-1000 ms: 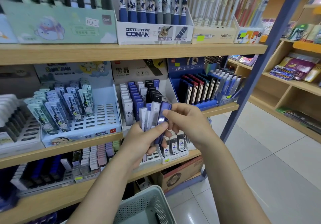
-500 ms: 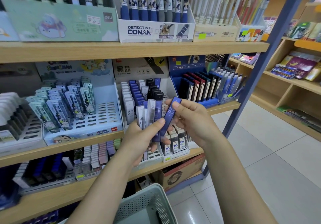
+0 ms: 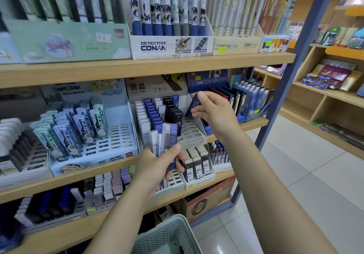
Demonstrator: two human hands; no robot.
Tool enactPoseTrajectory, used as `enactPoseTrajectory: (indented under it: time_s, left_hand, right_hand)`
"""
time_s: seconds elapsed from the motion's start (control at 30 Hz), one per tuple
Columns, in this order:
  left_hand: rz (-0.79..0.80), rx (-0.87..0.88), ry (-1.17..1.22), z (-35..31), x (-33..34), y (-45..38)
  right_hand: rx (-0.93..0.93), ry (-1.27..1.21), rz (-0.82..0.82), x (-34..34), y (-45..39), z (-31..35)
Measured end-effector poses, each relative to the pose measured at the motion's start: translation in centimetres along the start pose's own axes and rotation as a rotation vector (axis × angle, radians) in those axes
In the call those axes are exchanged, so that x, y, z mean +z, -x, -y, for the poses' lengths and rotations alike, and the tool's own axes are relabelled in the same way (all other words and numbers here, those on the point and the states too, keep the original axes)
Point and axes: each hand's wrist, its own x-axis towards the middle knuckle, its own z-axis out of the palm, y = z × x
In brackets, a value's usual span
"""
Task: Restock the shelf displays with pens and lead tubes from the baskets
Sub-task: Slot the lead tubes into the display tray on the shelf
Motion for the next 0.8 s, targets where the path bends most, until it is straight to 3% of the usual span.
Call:
enactPoseTrajectory:
  time_s: [0.4,0.8]
  left_hand:
    - [-0.017,-0.014,0.008,-0.1,0.2,-0.5]
    - [-0.017,-0.035,0.016,-0.1,0.4,-0.6]
  right_hand:
    - [0.135,0.063,0.165,1.8,-3.5,-0.9]
    - [0.170,0.060,0.126,2.8,-5.0,-1.4]
